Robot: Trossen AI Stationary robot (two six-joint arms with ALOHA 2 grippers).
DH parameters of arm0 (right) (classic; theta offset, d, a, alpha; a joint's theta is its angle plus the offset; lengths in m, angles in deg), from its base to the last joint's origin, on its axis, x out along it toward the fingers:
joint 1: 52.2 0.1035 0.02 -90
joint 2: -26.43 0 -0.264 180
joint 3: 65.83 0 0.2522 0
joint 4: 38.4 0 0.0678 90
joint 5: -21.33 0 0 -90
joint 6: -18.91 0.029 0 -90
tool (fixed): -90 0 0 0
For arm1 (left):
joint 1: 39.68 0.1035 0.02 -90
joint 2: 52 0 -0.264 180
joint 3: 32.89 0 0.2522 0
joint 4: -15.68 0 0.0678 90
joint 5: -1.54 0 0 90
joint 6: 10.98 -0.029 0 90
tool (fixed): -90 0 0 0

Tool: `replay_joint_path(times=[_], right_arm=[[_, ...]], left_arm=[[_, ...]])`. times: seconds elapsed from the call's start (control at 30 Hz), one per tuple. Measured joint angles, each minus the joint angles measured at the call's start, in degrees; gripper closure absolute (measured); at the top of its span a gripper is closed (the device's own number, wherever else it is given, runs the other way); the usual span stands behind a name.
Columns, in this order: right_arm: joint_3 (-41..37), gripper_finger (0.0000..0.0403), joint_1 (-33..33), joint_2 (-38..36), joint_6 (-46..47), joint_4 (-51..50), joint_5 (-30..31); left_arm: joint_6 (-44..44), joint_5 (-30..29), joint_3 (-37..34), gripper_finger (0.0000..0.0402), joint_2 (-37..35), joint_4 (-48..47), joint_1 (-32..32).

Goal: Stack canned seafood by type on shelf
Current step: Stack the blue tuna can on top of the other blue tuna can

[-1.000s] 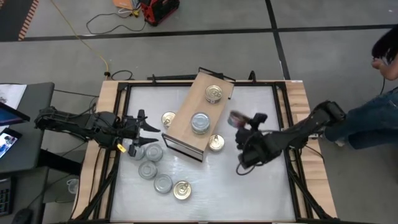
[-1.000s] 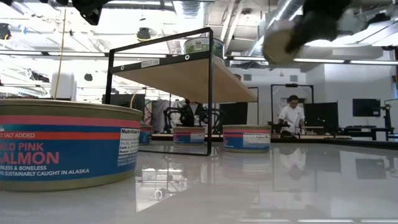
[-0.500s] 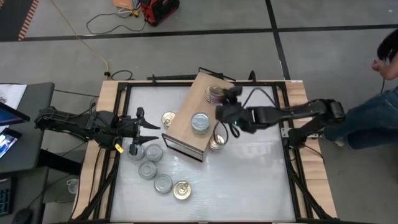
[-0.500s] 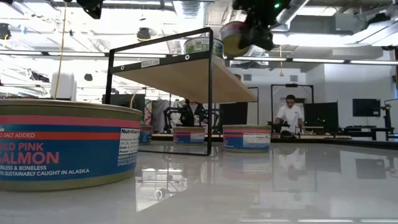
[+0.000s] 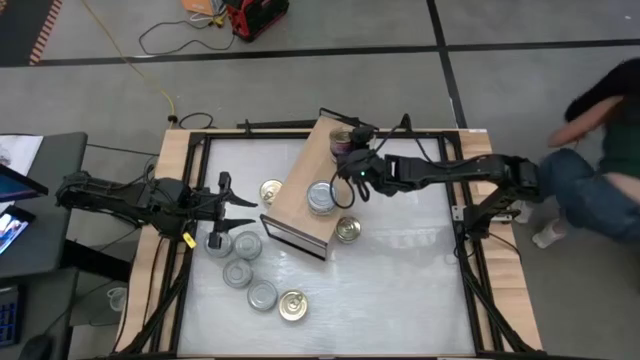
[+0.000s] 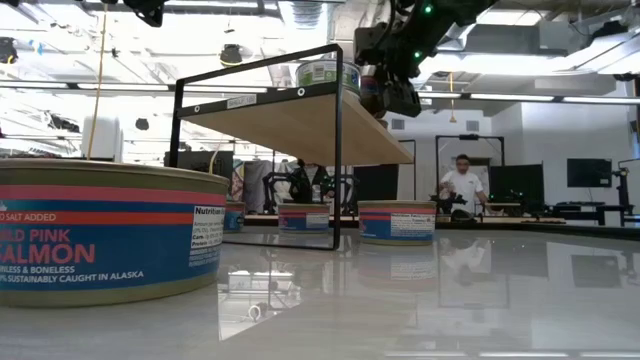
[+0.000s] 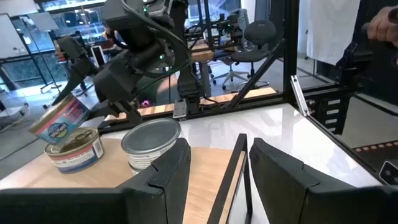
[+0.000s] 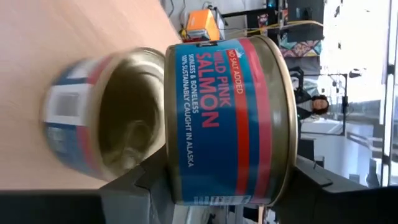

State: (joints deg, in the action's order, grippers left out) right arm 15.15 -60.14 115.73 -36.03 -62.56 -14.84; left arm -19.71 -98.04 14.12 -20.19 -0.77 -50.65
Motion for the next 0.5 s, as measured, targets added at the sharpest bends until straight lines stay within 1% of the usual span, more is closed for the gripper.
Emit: replay_joint_path(times=[0.17, 0.3, 0.5], right_arm=[[0.0, 0.0169, 0.9, -0.3, 0.2, -0.1, -2.0], [1.1, 0.0158, 1.6, -0.3, 0.2, -1.7, -2.5], [6.4, 0.0134, 0.6, -0.4, 8.9, -13.6, -5.5]], left_arm=[[0.5, -0.1, 0.0, 0.0241, 0.0, -0.5, 0.0], [1.4, 0.1, 0.0, 0.0241, 0.0, -0.5, 0.0], [2.8, 0.6, 0.0, 0.0241, 0.0, -0.6, 0.0]])
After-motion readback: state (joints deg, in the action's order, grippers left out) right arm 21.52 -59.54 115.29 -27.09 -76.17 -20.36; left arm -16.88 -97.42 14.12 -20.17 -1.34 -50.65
